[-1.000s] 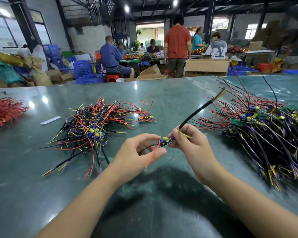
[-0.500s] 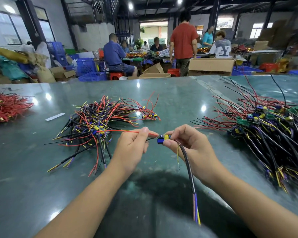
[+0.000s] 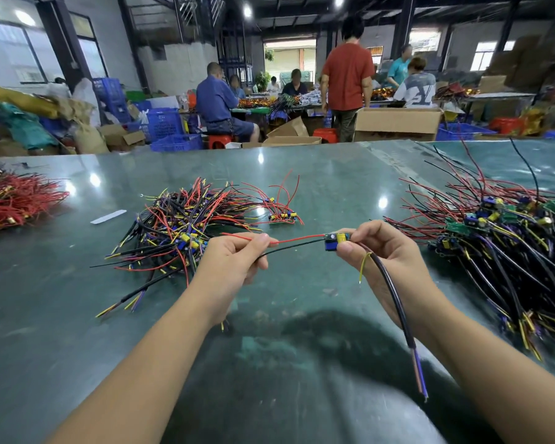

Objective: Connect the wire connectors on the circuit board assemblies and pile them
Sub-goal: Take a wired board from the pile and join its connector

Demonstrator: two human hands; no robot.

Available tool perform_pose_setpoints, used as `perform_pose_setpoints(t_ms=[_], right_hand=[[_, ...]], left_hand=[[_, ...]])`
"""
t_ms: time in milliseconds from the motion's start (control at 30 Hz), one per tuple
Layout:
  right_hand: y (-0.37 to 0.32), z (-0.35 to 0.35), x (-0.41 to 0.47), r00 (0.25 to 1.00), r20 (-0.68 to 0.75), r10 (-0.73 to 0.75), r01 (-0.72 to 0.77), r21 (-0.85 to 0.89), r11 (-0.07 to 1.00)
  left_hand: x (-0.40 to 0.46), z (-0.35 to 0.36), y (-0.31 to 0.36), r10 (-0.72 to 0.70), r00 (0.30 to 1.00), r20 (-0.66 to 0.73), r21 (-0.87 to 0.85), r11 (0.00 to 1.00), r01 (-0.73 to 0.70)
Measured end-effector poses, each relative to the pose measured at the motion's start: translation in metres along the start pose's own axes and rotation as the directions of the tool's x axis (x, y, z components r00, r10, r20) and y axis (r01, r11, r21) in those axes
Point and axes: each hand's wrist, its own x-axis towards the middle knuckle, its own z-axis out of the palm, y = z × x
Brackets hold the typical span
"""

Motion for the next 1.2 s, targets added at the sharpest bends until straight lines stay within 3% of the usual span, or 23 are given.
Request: perform_pose_setpoints(t_ms=[133, 267, 467, 767, 933, 1100, 1133, 1200], right_hand=[[-0.002, -0.013, 0.002, 0.999, -0.010, 0.032, -0.032, -0.089, 0.995], [-0.002, -0.016, 0.004, 0.998, 0.005, 0.063, -0.062, -0.125, 0.990], [-0.001, -0.021, 0.006, 0.997, -0.007, 0.080, -0.080, -0.134, 0.988], [-0.001, -0.017, 0.004, 0.993, -0.038, 0.108, -0.112, -0.135, 0.985], [-0.008, -0.009, 0.003, 0.979, -0.031, 0.202, -0.187, 0.268, 0.945], [-0.010, -0.004, -0.001, 0.967, 0.040, 0.251, -0.249, 0.331, 0.910], [-0.009, -0.002, -0.001, 0.969, 0.033, 0.245, -0.242, 0.321, 0.916], [-0.007, 0.002, -0.001, 0.972, 0.011, 0.234, -0.225, 0.316, 0.922]], left_hand=[[0.003, -0.005, -0.005, -0.094, 0.996, -0.003, -0.083, 0.992, 0.094], [0.007, -0.009, -0.007, -0.140, 0.990, -0.025, -0.059, 0.989, 0.138], [0.009, -0.012, -0.010, -0.035, 0.999, -0.037, 0.087, 0.995, 0.038], [0.011, -0.016, -0.011, 0.101, 0.983, -0.154, 0.170, 0.983, -0.074], [0.013, -0.015, -0.007, -0.023, 0.990, -0.142, -0.104, 0.995, 0.008], [0.012, -0.013, -0.001, -0.102, 0.986, -0.129, -0.293, 0.954, 0.060], [0.011, -0.011, 0.000, -0.151, 0.982, -0.111, -0.401, 0.911, 0.095], [0.006, -0.008, 0.005, -0.258, 0.966, -0.008, -0.678, 0.712, 0.185]])
